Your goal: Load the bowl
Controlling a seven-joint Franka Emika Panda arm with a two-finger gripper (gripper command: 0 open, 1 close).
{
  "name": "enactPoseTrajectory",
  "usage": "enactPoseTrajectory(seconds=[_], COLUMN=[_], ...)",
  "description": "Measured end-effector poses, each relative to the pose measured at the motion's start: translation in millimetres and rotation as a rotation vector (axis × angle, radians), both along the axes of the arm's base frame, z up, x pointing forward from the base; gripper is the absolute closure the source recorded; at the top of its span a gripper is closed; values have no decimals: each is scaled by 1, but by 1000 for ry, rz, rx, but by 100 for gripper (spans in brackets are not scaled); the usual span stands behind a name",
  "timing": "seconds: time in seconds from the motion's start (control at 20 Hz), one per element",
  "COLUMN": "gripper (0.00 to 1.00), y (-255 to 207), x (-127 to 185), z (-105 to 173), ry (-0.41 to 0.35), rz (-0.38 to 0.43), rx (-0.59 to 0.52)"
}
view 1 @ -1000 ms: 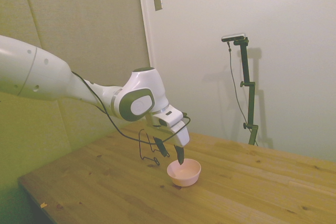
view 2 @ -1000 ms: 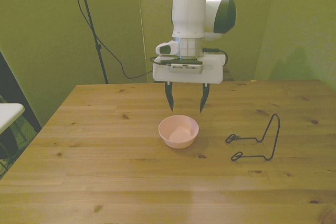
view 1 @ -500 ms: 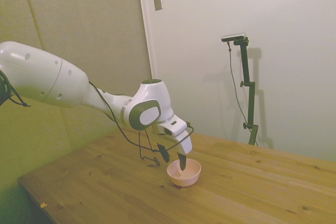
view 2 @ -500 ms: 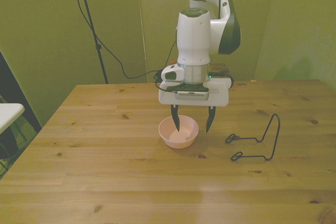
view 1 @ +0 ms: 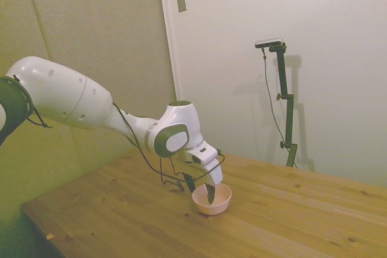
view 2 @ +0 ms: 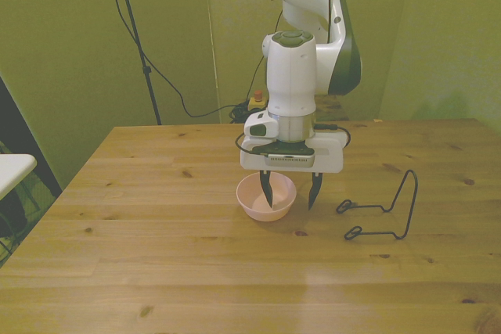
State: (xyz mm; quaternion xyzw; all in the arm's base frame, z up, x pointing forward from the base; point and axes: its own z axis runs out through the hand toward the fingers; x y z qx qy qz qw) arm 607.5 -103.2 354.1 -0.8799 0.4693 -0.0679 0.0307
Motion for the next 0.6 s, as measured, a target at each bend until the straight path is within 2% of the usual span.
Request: enactPoseTrajectory(seconds=[0.6], gripper=[100], y=[2], x=[3], z=[3], ry=[1], rz=[-7], rx=[18])
